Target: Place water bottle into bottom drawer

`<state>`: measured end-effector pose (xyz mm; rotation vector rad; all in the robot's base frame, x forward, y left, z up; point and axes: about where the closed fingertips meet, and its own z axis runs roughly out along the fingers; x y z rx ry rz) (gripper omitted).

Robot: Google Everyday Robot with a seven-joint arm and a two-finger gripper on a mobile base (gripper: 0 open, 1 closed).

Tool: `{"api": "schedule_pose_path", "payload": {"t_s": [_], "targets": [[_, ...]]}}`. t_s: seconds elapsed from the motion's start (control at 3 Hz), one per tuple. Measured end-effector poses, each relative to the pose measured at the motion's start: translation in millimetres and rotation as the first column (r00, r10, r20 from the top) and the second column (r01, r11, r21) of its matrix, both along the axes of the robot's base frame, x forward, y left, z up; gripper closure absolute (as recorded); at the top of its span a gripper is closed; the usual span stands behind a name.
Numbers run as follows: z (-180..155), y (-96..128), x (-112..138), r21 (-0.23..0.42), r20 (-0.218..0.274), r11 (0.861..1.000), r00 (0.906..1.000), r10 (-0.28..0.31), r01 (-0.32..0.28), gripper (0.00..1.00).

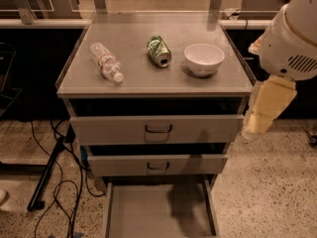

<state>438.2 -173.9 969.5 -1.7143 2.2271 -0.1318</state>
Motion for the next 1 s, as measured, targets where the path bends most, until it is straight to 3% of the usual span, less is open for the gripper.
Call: {"api": "schedule_pose_path", "payload": {"t_s": [0.33, 0.67, 1.0], "targets": [[-3, 65, 42, 0.034, 0.018, 0.999, 0.9998, -0.004, 0.003, 0.00], [-3, 65, 42, 0.034, 0.018, 0.999, 0.9998, -0.004, 0.003, 0.00], [-4, 80, 45, 0.059, 0.027, 0.998, 0.9996, 0.003, -0.004, 0.00]]}}
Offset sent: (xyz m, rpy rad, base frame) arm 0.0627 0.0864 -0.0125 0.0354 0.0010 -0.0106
